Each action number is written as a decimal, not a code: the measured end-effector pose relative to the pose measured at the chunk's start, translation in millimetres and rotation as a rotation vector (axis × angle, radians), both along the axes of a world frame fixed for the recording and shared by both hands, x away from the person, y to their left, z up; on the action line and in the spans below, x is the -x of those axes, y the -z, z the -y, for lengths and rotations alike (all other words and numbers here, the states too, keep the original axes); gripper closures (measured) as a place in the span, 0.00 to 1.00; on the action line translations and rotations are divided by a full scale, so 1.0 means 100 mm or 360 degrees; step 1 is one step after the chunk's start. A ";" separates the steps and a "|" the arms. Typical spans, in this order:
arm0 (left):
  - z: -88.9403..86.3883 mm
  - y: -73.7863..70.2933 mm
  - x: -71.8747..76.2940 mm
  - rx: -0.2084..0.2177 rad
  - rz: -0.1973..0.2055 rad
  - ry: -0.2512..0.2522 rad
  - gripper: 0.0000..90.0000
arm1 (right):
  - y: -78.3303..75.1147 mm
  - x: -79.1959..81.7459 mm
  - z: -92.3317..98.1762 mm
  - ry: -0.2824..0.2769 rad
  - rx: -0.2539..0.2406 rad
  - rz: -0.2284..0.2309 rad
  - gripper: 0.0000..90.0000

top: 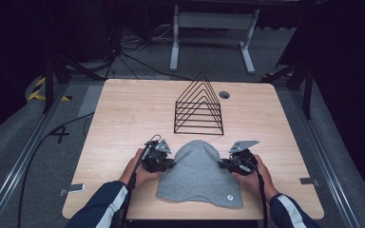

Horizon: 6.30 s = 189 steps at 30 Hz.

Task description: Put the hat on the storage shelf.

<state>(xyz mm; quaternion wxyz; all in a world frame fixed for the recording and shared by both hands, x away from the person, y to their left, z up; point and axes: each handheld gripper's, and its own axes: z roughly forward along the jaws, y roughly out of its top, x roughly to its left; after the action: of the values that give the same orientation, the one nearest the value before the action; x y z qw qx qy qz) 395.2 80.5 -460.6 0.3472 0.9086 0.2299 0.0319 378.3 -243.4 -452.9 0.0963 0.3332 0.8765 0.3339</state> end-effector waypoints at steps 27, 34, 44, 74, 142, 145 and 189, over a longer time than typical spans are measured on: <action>0.09 -0.83 -0.06 0.0108 0.0421 0.0123 0.95 | -0.78 0.05 0.20 0.0007 -0.0104 0.0377 0.94; 0.12 -1.26 -0.14 0.0156 0.0534 0.0139 0.95 | -1.13 0.01 0.22 0.0020 -0.0120 0.0484 0.94; 0.12 -1.79 -0.23 0.0291 0.0682 0.0074 0.95 | -1.76 -0.05 0.31 0.0037 -0.0198 0.0669 0.94; 0.01 -2.51 -0.86 0.0347 0.0819 -0.0164 0.95 | -2.60 -0.75 0.01 0.0149 -0.0189 0.0857 0.94; -0.18 -2.10 -0.69 0.0565 0.0732 -0.0010 0.95 | -2.28 -0.73 0.06 0.0000 -0.0247 0.0807 0.93; -0.18 -2.02 -0.73 0.0543 0.0711 -0.0032 0.95 | -2.23 -0.74 0.04 -0.0001 -0.0231 0.0791 0.93; 0.07 -0.47 -1.14 0.0165 0.0365 -0.0151 0.95 | -0.59 -1.23 0.05 0.0164 -0.0092 0.0285 0.93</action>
<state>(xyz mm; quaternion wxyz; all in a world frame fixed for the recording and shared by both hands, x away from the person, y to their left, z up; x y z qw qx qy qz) 509.5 73.5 -413.8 0.4157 0.8680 0.2327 0.1400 501.7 -248.6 -393.7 0.1817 0.3493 0.8361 0.3820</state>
